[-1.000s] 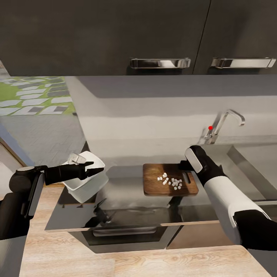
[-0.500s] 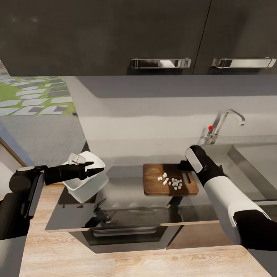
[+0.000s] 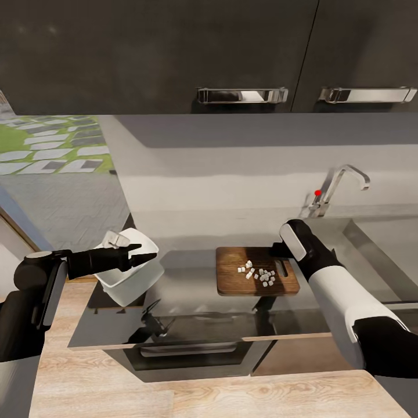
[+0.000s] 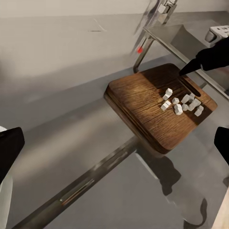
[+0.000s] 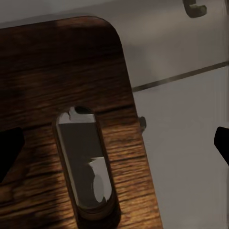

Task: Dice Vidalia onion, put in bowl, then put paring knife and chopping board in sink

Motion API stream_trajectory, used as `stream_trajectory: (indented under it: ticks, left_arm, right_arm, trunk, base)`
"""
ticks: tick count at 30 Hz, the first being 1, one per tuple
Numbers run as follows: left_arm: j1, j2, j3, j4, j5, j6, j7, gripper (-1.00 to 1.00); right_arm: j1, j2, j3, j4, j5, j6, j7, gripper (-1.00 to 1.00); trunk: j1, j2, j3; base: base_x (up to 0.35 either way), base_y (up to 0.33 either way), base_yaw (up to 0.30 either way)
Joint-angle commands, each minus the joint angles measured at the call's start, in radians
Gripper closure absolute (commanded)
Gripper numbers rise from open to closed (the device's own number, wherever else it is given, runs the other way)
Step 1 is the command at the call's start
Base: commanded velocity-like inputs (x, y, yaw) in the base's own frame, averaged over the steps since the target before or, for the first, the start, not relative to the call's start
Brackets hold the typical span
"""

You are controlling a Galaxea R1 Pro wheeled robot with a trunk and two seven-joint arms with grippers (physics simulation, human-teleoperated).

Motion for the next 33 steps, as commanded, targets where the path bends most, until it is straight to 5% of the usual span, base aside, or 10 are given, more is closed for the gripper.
stream_trajectory:
  ticks: [1,15,19,26,31,33]
  left_arm:
    - [-0.001,0.000,0.001,0.000,0.001,0.009,-0.003,-1.00]
    - [-0.001,0.000,0.001,0.000,0.001,0.009,-0.003,-1.00]
    - [-0.001,0.000,0.001,0.000,0.001,0.009,-0.004,-1.00]
    - [-0.001,0.000,0.001,0.000,0.001,0.009,-0.004,-1.00]
    - [-0.001,0.000,0.001,0.000,0.001,0.009,-0.004,-1.00]
    - [-0.001,0.000,0.001,0.000,0.001,0.009,-0.004,-1.00]
  right_arm:
    - [-0.001,-0.002,0.006,-0.001,-0.010,0.003,-0.009,-1.00]
    - [-0.001,-0.014,0.006,-0.001,-0.011,-0.002,0.016,-1.00]
    - [-0.001,-0.050,0.007,-0.001,-0.011,-0.005,0.098,-1.00]
    - [-0.001,-0.123,0.009,-0.001,-0.010,-0.004,0.336,-1.00]
    - [-0.001,-0.135,0.026,-0.001,-0.008,-0.003,0.383,-1.00]
    - [-0.001,-0.137,0.070,-0.001,-0.007,-0.003,0.393,-1.00]
  trunk:
    - [0.001,-0.002,-0.002]
    - [0.001,-0.002,-0.002]
    - [0.001,-0.002,-0.002]
    - [0.001,-0.002,-0.002]
    - [0.001,-0.002,-0.002]
    - [0.001,-0.002,-0.002]
  base:
    - [0.000,0.000,0.000]
    - [0.000,0.000,0.000]
    - [0.000,0.000,0.000]
    - [0.000,0.000,0.000]
    - [0.000,0.000,0.000]
    - [0.000,0.000,0.000]
